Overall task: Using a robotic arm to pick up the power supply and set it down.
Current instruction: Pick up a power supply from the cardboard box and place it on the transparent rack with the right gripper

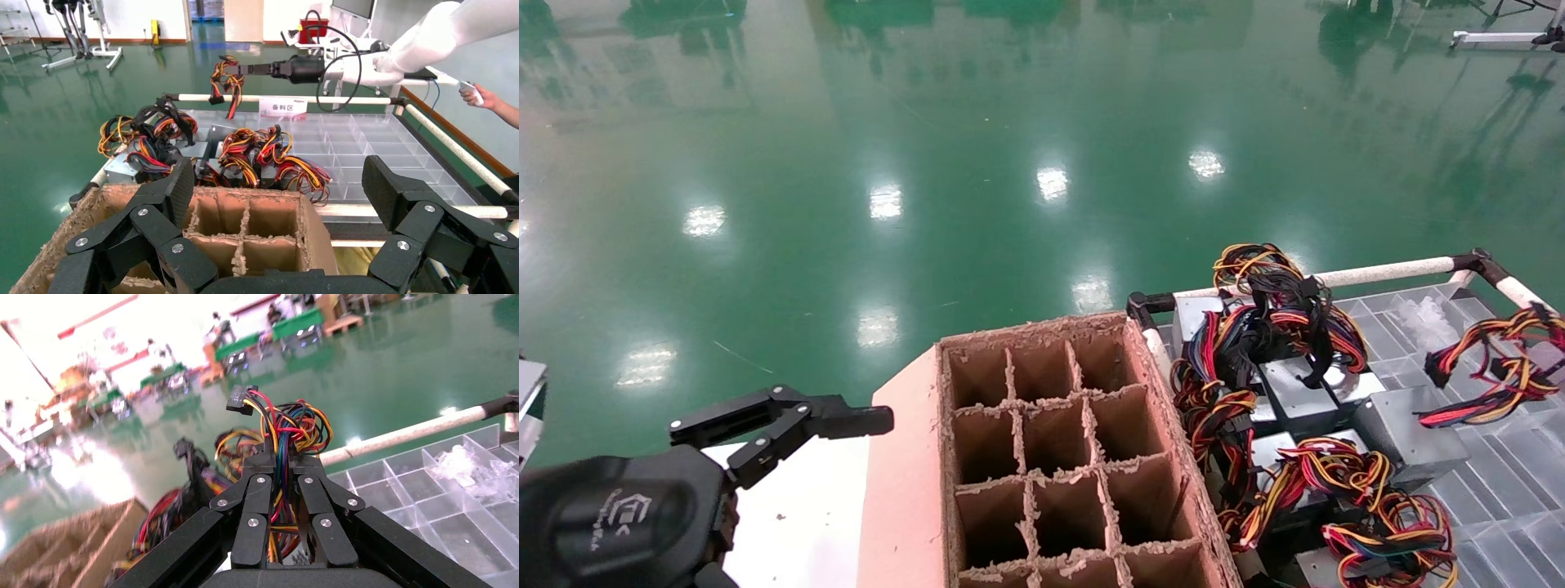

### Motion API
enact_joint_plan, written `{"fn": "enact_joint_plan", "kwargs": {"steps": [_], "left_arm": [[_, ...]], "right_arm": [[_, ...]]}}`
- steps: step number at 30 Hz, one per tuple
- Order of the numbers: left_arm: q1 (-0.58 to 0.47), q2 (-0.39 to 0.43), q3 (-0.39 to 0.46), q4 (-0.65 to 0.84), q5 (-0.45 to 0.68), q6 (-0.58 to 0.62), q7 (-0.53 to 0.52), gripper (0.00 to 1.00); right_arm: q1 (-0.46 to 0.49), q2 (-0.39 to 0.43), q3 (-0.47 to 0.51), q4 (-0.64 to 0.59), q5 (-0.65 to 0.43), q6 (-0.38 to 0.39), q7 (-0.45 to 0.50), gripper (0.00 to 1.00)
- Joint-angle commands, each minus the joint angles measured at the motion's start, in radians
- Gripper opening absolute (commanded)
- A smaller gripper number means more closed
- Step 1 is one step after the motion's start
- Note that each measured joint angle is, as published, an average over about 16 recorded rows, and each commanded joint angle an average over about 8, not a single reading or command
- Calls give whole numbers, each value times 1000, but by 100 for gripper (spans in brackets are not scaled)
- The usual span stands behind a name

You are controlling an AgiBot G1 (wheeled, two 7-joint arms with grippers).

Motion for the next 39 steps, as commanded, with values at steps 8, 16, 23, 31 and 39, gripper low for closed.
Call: {"fn": "enact_joint_plan", "kwargs": {"steps": [8, 16, 23, 31, 39], "left_arm": [[0, 0, 0, 0, 0, 0, 0, 100], [0, 0, 0, 0, 0, 0, 0, 100], [0, 0, 0, 0, 0, 0, 0, 100], [0, 0, 0, 0, 0, 0, 0, 100], [0, 0, 0, 0, 0, 0, 0, 100]], "right_arm": [[-40, -48, 44, 61, 57, 30, 37, 0], [-49, -69, 45, 110, 56, 44, 51, 0], [-80, -82, 58, 110, 75, 59, 52, 0], [-99, -117, 102, 118, 136, 45, 64, 0], [-99, -150, 113, 138, 153, 60, 37, 0]]}}
